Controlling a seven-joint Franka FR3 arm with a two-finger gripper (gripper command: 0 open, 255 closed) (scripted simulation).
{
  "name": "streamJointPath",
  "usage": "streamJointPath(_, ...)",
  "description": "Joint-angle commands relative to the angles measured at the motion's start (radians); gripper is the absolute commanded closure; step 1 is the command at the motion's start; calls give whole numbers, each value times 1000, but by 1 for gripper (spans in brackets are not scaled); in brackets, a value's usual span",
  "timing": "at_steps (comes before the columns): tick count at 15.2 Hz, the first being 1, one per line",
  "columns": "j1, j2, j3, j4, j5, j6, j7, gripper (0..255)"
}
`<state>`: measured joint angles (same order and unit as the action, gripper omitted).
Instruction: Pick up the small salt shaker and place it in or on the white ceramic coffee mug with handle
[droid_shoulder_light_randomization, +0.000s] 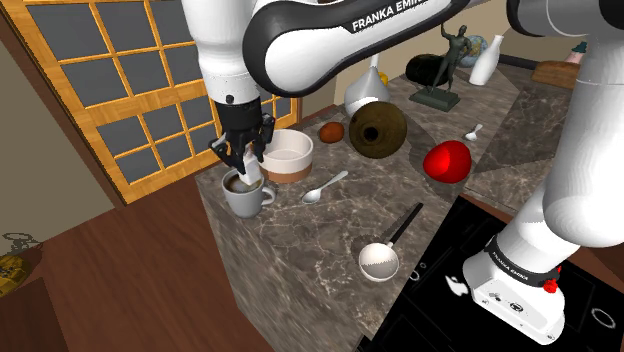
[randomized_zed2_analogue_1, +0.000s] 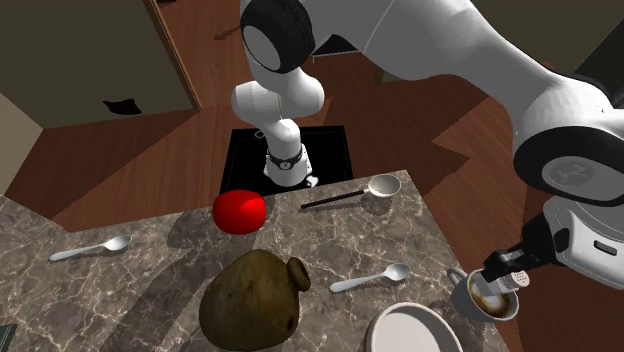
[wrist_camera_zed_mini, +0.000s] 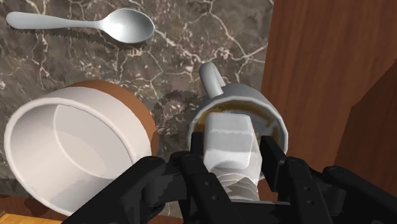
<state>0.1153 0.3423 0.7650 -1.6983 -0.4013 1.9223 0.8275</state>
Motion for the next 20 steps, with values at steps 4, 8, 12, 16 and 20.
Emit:
streamJointPath(4, 0, -1, 0, -1, 0, 1, 0, 0)
streamJointPath(8, 0, -1, 0, -1, 0, 1, 0, 0)
streamJointPath(12, 6, -24, 13, 71, 25, -87, -17, 0)
streamJointPath(16, 9, -27, 16, 93, 29, -111, -21, 0)
streamJointPath(20, 9, -27, 16, 93, 29, -111, -21, 0)
